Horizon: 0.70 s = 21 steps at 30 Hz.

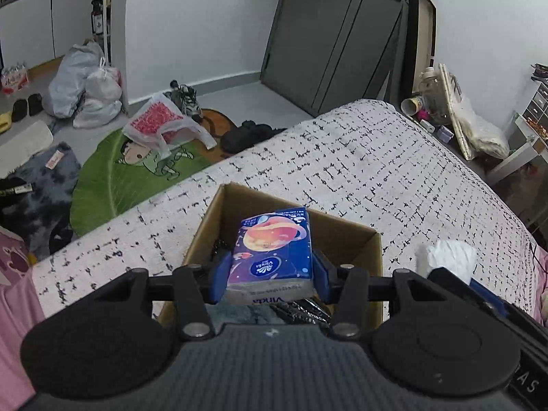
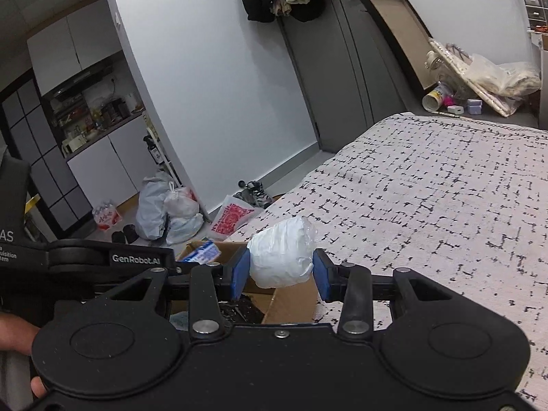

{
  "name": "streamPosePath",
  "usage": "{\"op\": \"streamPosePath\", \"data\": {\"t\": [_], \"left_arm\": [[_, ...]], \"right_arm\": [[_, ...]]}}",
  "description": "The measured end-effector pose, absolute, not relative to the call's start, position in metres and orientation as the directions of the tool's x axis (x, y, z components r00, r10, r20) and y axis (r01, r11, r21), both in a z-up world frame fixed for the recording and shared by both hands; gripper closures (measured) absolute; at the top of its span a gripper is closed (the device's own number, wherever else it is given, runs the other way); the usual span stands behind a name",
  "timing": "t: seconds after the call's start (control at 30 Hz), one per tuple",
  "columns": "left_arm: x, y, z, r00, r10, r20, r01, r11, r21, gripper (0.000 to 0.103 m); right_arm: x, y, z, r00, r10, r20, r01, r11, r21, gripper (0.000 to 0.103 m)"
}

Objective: Organize soft objects
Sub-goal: 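Carry packet and tissue over the box and open both tools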

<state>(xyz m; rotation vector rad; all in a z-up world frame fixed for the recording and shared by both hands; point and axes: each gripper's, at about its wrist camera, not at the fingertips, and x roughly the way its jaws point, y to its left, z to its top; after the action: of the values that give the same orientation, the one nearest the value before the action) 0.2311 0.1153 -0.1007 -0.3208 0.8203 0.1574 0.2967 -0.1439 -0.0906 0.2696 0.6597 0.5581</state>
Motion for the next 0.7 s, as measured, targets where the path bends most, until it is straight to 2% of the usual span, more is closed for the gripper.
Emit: {"op": "streamPosePath", "data": {"t": [0.2, 0.47, 0.7], "left_arm": [[0.235, 0.119, -0.105, 0.667, -0.01, -0.745, -0.256, 0.936, -0.242, 0.054], [0.233, 0.128, -0.102, 0.682, -0.029, -0.731, -0.264, 0.922, -0.283, 0.043], [0.232, 0.14, -0.108, 0.695, -0.015, -0.719, -0.281, 0.915, -0.29, 0.042]], "right_arm": [[0.304, -0.133, -0.095, 0.636, 0.584, -0.505, -0.409, 0.81, 0.421, 0.064], [0.306, -0.125, -0.105, 0.601, 0.606, -0.521, -0.424, 0.795, 0.435, 0.064], [0.305, -0.11, -0.109, 0.567, 0.629, -0.532, -0.46, 0.777, 0.429, 0.063]]}}
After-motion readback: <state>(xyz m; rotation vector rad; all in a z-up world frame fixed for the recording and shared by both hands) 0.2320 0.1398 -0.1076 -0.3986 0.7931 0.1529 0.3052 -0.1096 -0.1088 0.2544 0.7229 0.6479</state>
